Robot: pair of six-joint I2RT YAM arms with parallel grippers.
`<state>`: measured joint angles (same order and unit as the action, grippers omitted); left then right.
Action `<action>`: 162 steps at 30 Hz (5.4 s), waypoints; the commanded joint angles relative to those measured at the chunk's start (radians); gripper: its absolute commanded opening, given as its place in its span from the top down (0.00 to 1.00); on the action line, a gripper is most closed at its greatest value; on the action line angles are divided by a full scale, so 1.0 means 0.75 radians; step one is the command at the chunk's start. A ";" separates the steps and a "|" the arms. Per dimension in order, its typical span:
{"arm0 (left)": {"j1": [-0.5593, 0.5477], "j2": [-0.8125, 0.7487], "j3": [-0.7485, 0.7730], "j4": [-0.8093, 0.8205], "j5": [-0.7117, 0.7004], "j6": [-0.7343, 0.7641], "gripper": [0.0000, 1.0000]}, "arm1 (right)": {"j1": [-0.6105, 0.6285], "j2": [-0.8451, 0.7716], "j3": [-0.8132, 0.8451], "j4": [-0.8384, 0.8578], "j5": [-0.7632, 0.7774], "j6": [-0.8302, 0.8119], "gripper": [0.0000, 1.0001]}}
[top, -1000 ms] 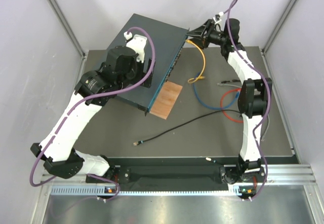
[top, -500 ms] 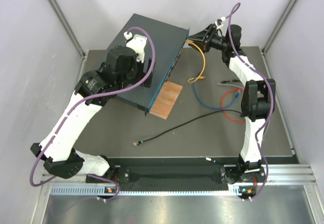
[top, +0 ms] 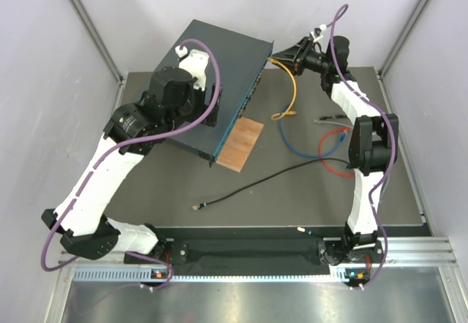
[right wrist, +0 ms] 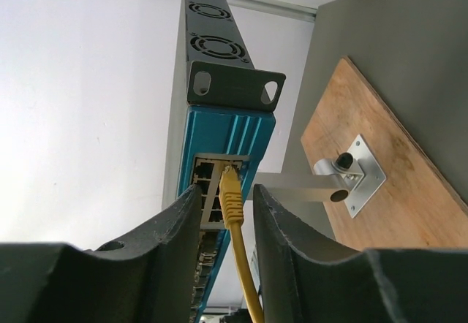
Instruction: Pull the plug from the switch port
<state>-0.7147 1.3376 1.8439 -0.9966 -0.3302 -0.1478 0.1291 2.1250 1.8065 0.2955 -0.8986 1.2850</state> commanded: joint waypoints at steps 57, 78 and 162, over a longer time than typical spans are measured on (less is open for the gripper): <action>0.006 -0.047 -0.018 0.014 -0.032 0.021 0.12 | 0.063 0.036 0.242 -0.298 0.014 -0.237 0.69; 0.006 -0.051 -0.018 0.016 -0.038 0.023 0.12 | 0.085 0.100 0.166 0.111 -0.021 0.119 1.00; 0.006 -0.063 -0.039 0.179 0.119 -0.273 0.12 | -0.136 -0.536 0.015 -1.779 1.550 -1.372 0.00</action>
<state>-0.7147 1.3132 1.8282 -0.9455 -0.2802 -0.2897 -0.0326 1.8202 1.7649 -0.9787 0.1673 0.2771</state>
